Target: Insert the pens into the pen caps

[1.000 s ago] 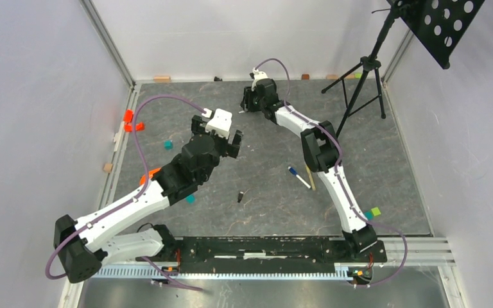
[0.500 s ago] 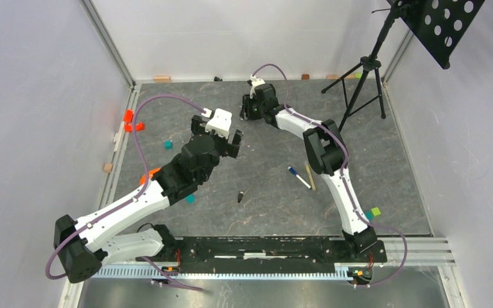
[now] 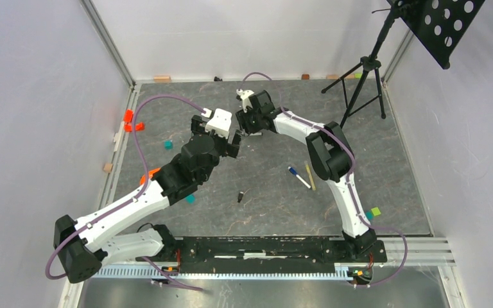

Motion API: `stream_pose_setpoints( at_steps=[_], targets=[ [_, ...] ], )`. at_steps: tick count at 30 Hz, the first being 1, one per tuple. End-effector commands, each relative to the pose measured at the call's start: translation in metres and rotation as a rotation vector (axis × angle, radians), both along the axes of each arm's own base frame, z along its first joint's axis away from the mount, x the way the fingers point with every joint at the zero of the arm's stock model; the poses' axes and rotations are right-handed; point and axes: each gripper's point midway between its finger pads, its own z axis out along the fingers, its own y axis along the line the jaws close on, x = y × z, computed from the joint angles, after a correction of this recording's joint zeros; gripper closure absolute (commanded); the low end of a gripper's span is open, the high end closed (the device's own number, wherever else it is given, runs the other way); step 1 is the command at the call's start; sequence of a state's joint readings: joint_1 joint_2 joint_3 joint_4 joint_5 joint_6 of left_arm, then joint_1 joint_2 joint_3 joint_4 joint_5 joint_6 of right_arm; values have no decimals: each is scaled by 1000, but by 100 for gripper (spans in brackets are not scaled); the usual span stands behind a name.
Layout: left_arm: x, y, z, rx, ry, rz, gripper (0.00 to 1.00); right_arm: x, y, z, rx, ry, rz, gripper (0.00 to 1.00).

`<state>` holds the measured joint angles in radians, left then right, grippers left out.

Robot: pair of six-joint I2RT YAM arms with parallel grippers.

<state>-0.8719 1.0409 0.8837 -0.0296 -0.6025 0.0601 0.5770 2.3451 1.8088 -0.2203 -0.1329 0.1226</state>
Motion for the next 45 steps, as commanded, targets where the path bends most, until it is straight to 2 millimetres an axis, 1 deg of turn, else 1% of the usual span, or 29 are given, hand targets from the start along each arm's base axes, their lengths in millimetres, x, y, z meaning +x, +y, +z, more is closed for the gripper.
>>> stream_pose_setpoints(
  at_steps=[1, 5, 6, 10, 12, 14, 16, 19, 22, 23, 26, 29, 33, 36, 39, 43, 45],
  targets=[
    [0, 6, 26, -45, -47, 19, 0, -12, 1, 35, -65, -59, 174, 39],
    [0, 6, 26, -43, -49, 20, 0, -25, -13, 41, -136, -107, 277, 32],
    [0, 6, 26, -41, -48, 19, 0, -29, -16, 48, -146, -132, 306, 29],
    [-1, 6, 27, -42, -49, 14, 0, -52, -25, 60, -171, -168, 443, 23],
    [-1, 6, 27, -42, -51, 12, 0, -59, -30, 64, -188, -175, 468, 22],
    [-1, 5, 28, -44, -51, 8, 0, -73, -27, 63, -169, -152, 530, 22],
    [-1, 5, 29, -48, -52, 4, 0, -83, -24, 60, -170, -146, 563, 23],
    [-2, 6, 29, -45, -52, 9, 0, -85, -25, 51, -231, -163, 561, 31],
    [-4, 18, 36, -62, -75, 50, 1, -94, -24, 35, -276, -125, 614, 33],
    [-5, 23, 39, -70, -89, 65, 1, -97, -24, 26, -296, -103, 626, 33],
    [-8, 31, 49, -102, -129, 85, 1, -101, -24, 12, -349, -82, 642, 35],
    [-9, 35, 51, -111, -141, 92, 1, -106, -24, 3, -372, -63, 652, 40],
    [-9, 34, 51, -105, -138, 92, 1, -111, -28, -5, -429, -54, 656, 46],
    [-9, 33, 51, -106, -138, 84, 1, -111, -33, -12, -464, -42, 654, 56],
    [-10, 33, 52, -106, -140, 85, 1, -116, -38, -22, -489, -7, 668, 74],
    [-10, 35, 54, -108, -143, 86, 1, -129, -49, -38, -541, 45, 665, 91],
    [-11, 35, 55, -110, -145, 87, 1, -140, -50, -46, -558, 65, 684, 97]
  ],
)
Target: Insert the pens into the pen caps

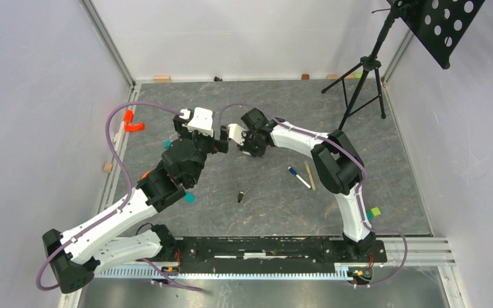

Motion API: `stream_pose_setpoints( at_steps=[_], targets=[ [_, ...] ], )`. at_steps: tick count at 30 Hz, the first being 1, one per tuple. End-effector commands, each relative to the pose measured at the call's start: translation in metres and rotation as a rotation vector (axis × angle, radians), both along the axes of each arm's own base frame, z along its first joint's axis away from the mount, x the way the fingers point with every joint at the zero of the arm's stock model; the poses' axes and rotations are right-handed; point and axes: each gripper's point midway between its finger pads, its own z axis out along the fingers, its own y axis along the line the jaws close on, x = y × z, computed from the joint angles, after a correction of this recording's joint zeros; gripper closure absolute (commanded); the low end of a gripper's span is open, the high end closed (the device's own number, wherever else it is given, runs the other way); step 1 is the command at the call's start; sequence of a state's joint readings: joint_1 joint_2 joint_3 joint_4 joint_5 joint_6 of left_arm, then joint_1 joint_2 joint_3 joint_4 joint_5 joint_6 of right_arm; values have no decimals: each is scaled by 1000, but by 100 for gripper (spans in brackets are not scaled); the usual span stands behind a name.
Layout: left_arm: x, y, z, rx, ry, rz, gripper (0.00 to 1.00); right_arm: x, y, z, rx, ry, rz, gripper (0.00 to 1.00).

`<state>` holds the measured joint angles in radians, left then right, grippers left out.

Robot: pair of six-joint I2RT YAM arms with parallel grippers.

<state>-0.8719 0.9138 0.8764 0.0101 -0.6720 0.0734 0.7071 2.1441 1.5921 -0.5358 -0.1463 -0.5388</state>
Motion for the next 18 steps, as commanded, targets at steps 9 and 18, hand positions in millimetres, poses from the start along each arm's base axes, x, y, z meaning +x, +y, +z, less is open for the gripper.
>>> stream_pose_setpoints(
  at_steps=[9, 18],
  targets=[
    [-2, 16, 16, -7, -55, 52, 0, -36, -6, -2, 99, -5, -67, 100],
    [-9, 26, 26, -44, -84, 57, 0, -48, -6, 37, 254, -61, -126, 100]
  ],
)
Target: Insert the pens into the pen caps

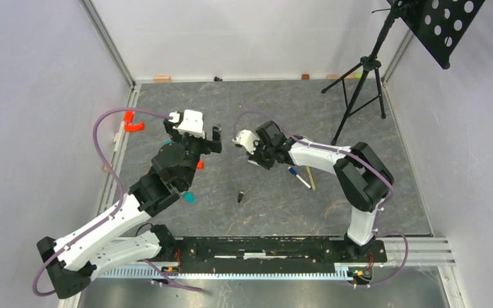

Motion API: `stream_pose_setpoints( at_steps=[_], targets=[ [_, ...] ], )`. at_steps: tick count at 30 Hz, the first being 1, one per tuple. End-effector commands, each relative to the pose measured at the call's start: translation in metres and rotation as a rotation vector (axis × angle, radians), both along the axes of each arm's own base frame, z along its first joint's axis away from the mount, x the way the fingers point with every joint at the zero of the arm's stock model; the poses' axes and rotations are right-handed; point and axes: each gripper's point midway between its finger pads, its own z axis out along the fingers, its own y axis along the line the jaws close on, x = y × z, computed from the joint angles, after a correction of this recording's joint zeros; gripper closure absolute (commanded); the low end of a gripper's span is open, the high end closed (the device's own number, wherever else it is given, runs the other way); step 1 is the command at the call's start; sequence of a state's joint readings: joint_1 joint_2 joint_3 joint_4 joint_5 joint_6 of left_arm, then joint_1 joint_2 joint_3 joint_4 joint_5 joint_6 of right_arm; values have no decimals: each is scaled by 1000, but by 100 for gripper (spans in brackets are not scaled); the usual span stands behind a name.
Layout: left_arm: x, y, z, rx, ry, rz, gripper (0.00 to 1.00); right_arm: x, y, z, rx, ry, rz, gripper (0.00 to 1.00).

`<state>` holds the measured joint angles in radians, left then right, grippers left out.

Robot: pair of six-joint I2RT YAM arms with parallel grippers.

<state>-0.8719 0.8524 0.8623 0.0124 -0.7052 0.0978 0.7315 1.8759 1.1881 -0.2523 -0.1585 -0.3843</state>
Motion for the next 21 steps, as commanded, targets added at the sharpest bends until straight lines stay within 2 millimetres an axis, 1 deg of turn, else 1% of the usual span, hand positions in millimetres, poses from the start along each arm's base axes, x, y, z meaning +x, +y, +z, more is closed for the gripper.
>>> stream_pose_setpoints(
  at_steps=[1, 3, 5, 6, 9, 11, 14, 15, 16, 19, 21],
  targets=[
    [-2, 9, 15, -33, -48, 23, 0, -3, 8, 25, 102, -28, -29, 100],
    [-4, 9, 17, -53, -44, 18, 0, -6, 5, 25, 103, -24, -38, 100],
    [-6, 8, 20, -68, -39, 6, 0, -12, 2, 21, 91, -2, -36, 99],
    [-7, 8, 22, -76, -42, 1, 0, -14, 0, 18, 79, 8, -34, 94],
    [-8, 9, 24, -76, -47, -4, 0, -16, -7, 10, 40, 12, -36, 66],
    [-8, 9, 24, -70, -44, -4, 0, -14, -11, 8, 11, 3, -50, 58],
    [-9, 9, 27, -79, -47, -12, 0, -8, -11, 7, -32, -11, -63, 57],
    [-10, 8, 25, -71, -37, -16, 0, -7, -12, 6, -56, -19, -65, 57],
    [-11, 8, 26, -69, -32, -23, 0, -5, -11, 4, -76, -21, -63, 58],
    [-14, 9, 30, -77, -27, -34, 0, -8, -10, -9, -143, 23, -43, 61],
    [-17, 10, 31, -86, -22, -41, 0, -12, -14, -18, -194, 53, -41, 63]
  ],
)
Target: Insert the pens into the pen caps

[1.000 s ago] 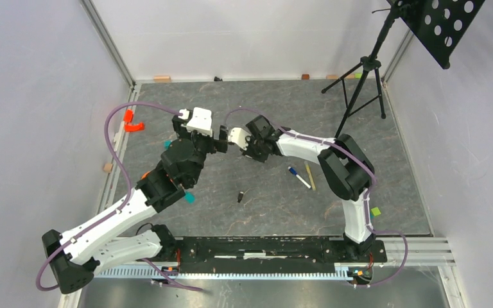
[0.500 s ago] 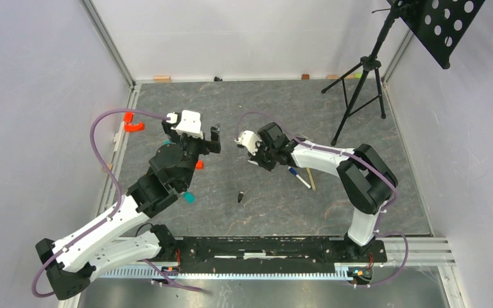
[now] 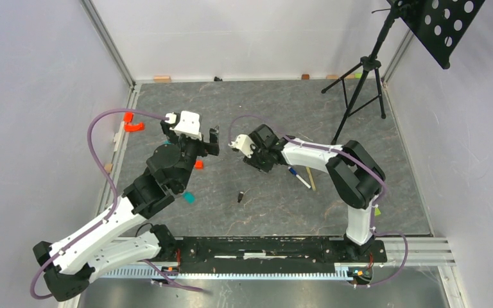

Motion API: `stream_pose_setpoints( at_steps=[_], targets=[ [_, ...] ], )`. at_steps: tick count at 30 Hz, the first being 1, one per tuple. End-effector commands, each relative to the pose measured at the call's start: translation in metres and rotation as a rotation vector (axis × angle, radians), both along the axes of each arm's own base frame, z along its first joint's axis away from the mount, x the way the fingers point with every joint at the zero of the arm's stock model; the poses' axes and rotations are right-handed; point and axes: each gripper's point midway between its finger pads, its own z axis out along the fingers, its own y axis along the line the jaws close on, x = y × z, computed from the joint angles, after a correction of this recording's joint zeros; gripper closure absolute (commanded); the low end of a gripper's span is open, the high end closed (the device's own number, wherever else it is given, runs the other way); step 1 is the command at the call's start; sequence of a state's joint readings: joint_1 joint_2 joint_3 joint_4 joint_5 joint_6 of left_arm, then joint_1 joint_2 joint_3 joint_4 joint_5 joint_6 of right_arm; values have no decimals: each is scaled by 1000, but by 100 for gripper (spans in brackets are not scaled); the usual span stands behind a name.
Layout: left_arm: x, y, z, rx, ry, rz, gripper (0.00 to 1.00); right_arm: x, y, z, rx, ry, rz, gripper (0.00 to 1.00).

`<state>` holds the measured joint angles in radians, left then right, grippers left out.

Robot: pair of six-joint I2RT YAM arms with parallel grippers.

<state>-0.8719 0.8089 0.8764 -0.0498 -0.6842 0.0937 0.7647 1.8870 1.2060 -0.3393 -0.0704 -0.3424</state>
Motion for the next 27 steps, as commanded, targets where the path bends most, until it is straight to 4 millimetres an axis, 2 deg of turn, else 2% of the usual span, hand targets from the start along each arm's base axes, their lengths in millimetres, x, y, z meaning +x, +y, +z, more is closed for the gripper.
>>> stream_pose_setpoints(
  at_steps=[1, 7, 10, 14, 16, 19, 23, 25, 27],
  targets=[
    [-10, 6, 26, -86, -20, -21, 0, -3, -7, -15, -122, 50, 16, 67],
    [-22, 15, 16, -110, 49, -27, 0, -23, -12, -30, -136, 142, 34, 100],
    [-32, 20, 2, -125, 110, -27, 0, -29, -7, -24, -72, 163, -24, 100],
    [-42, 33, -24, -150, 223, 26, 0, -29, -1, 7, 106, 109, -193, 100],
    [-49, 34, -37, -168, 276, 25, 0, -36, -1, 15, 177, 114, -253, 100],
    [-58, 30, -59, -196, 369, 14, 0, -50, 3, 20, 273, 169, -334, 100],
    [-65, 17, -95, -210, 507, 6, 2, -70, 2, 11, 335, 233, -422, 100],
    [-70, 6, -114, -233, 592, 1, 2, -73, -1, 15, 369, 226, -463, 100],
    [-73, -4, -134, -248, 685, 17, 3, -62, -10, 27, 391, 149, -521, 100]
  ],
)
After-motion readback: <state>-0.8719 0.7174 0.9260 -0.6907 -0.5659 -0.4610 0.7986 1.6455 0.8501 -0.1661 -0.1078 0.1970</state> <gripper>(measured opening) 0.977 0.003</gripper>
